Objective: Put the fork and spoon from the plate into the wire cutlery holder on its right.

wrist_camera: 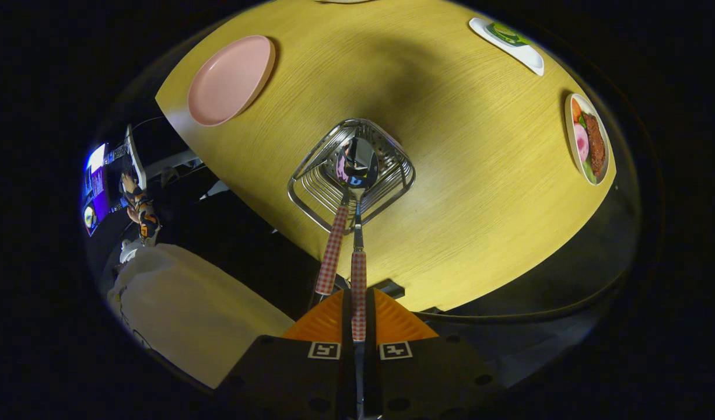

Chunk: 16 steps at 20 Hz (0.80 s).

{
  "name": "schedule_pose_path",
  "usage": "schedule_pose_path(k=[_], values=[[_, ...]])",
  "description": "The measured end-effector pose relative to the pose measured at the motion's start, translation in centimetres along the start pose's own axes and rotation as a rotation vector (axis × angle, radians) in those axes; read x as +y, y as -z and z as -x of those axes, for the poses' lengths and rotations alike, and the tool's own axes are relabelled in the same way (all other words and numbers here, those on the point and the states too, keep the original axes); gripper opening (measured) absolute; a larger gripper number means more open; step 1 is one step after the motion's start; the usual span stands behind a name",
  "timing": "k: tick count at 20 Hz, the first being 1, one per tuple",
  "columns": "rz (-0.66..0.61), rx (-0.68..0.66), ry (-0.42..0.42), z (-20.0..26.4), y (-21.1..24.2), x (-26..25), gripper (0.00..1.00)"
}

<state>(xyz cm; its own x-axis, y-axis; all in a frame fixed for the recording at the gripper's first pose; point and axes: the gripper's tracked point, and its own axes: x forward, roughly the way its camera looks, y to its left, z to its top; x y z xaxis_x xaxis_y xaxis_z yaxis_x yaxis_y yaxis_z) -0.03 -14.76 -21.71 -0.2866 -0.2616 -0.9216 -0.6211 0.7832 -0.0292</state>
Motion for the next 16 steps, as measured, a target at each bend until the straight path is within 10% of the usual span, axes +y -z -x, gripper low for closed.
schedule_pose_path(k=[5, 9, 16], values=[[-0.039, -0.027, -0.013, 0.1, -0.9, -0.1, 0.17], [-0.074, -0.117, -0.04, 0.8, -1.2, 0.2, 0.45], [-0.125, -0.255, -0.085, 2.5, -0.3, 0.3, 0.53]])
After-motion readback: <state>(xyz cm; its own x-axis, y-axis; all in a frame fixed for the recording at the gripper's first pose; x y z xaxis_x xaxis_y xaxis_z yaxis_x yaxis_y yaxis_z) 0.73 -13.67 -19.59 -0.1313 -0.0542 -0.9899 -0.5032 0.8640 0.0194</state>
